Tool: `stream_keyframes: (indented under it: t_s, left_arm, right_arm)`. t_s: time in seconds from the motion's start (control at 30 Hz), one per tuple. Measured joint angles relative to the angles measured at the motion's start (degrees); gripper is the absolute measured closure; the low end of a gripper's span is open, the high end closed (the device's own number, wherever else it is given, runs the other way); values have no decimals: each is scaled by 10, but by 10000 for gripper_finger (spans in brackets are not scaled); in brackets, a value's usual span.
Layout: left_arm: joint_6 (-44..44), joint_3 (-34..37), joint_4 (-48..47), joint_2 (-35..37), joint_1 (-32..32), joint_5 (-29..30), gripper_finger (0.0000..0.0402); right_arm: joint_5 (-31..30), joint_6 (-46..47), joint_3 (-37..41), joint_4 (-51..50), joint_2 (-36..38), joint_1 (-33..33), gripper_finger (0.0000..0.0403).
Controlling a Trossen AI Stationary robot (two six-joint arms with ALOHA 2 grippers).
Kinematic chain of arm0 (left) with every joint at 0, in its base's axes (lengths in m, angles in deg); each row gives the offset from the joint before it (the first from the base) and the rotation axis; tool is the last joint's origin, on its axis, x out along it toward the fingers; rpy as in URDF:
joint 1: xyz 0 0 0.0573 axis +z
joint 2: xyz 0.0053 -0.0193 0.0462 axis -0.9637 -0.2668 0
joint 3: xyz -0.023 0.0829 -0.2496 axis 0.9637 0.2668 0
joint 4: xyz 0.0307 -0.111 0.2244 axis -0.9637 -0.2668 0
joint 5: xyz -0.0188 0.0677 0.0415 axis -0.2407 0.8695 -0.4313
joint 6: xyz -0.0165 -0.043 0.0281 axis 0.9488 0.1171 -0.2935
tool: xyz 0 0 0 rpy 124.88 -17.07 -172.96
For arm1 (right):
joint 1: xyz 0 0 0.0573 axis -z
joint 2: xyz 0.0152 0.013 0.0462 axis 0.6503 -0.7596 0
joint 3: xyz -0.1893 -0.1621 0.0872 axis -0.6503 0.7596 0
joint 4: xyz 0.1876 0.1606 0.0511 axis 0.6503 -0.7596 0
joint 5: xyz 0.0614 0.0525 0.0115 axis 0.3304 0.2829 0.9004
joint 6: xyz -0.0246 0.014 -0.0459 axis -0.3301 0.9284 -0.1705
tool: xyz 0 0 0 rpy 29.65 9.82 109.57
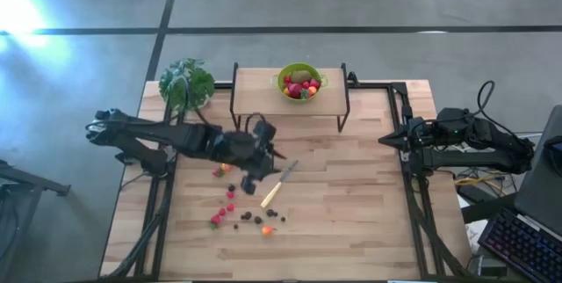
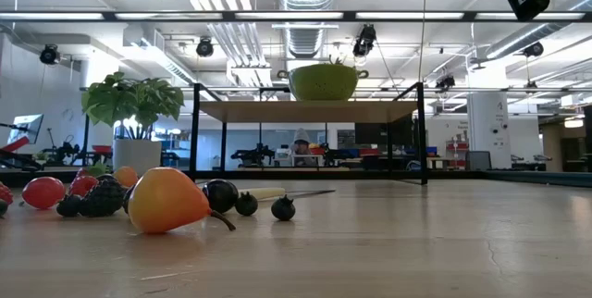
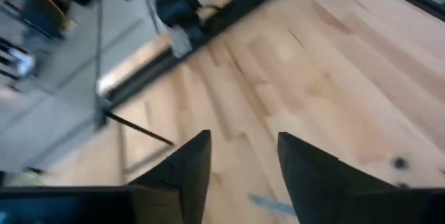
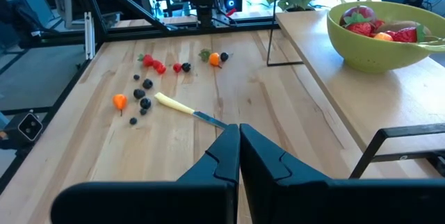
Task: Pick & Place Fruit
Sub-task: Put the blueberry into the strainer bowl
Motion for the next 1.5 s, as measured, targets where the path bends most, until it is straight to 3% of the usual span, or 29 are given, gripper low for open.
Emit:
stream_keyframes:
  t_s: [0.33,0.53,0.73,1.03,1.5]
  left_arm:
    - [145,2,-197,-1,-59,1,203]
    - [234,42,-228,-1,-72,2,204]
    - [259,126,-202,-3,-74,-7,206]
    - [327,244,-75,-3,-98,-83,207]
    - [435,301,33,-3,-196,-81,220]
  right_arm:
    - [0,0,0,0,0,0,394]
    - [0,0,0,0,0,0,394]
    - [0,0,0,0,0,0,394]
    - [0,0,0,0,0,0,394]
    - [0,0,0,0,0,0,394]
